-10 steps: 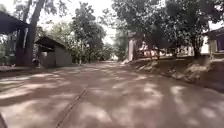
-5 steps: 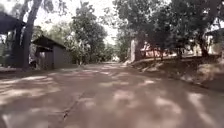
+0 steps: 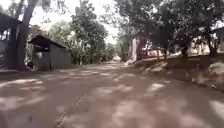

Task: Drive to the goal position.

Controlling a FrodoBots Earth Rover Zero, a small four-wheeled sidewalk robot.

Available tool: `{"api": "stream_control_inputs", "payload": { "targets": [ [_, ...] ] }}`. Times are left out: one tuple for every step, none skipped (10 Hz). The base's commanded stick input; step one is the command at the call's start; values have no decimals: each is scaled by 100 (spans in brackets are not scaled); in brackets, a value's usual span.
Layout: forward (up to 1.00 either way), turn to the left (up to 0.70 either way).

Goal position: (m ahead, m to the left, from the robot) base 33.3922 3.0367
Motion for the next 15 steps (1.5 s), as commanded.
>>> {"api": "stream_control_inputs", "payload": {
  "targets": [
    [100,0],
    [100,6],
    [100,16],
    [100,26],
    [100,0],
    [100,0],
    [100,0],
    [100,0],
    [100,0],
    [100,0],
    [100,0],
    [100,0],
    [100,0],
    [100,0],
    [100,0]
  ]
}}
